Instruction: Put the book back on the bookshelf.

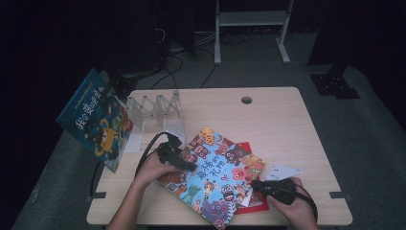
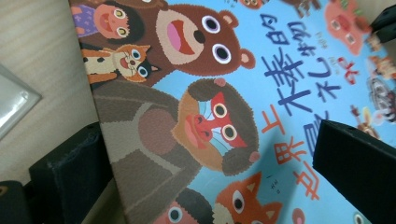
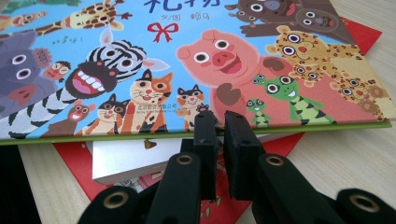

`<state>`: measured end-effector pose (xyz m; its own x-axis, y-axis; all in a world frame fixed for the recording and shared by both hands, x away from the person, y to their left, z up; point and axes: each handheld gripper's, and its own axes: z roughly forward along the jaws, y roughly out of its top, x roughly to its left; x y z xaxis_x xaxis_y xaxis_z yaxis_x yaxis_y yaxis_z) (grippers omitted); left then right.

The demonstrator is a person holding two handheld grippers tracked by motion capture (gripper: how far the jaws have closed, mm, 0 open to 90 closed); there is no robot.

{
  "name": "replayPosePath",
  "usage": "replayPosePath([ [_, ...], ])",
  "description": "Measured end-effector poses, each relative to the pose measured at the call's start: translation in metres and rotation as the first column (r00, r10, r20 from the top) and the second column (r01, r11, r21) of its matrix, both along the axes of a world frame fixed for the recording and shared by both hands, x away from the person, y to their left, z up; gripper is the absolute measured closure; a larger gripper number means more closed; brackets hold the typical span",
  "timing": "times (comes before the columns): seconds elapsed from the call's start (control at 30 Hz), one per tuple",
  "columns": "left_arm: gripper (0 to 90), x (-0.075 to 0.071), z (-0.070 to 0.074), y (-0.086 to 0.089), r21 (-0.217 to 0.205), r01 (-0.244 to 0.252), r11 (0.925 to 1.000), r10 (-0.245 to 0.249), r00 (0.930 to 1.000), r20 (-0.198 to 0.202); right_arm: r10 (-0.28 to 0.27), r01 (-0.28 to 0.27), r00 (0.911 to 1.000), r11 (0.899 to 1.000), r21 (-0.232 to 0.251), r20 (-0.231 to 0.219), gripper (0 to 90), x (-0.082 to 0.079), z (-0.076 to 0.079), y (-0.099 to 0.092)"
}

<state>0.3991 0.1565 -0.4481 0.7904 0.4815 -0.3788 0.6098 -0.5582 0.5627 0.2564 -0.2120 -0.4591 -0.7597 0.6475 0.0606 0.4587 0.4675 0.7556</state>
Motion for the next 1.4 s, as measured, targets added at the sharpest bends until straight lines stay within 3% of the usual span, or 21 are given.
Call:
replayPosePath([
  [0.27,4.0,0.000,0.017,0.004,-0.037,0.007,0.9993,-0.007,0.9999,0.015,0.004,-0.004,0.9999,1.000,-0.003,-0.009,83.0,0.002,0.002,0.001],
  [0.53,9.5,0.004,0.044,0.011,-0.067,0.003,0.9977,0.000,0.9991,0.042,0.021,-0.022,0.9998,1.000,-0.013,-0.005,83.2,0.008,0.003,0.006],
  [0.77,14.1,0.006,0.061,0.008,0.005,-0.001,1.0000,0.001,0.9983,0.058,0.043,-0.042,0.9989,0.999,-0.029,0.019,83.2,0.012,0.003,0.011],
  [1.07,26.0,0.008,0.074,0.011,0.016,-0.011,0.9998,0.009,0.9974,0.072,0.060,-0.059,0.9977,0.998,-0.020,0.033,83.3,0.015,0.001,0.012],
  [1.17,28.8,0.006,0.081,0.011,0.024,-0.027,0.9994,0.024,0.9949,0.098,0.062,-0.062,0.9973,0.998,-0.017,0.039,83.3,0.016,0.000,0.012],
  [1.23,35.5,0.006,0.087,0.013,0.006,-0.036,0.9993,0.035,0.9946,0.098,0.066,-0.065,0.9971,0.998,-0.012,0.039,83.3,0.017,0.000,0.013],
  [1.4,40.9,0.008,0.092,0.015,0.000,-0.032,0.9995,0.032,0.9946,0.098,0.073,-0.073,0.9965,0.997,-0.002,0.039,83.4,0.020,-0.001,0.013],
])
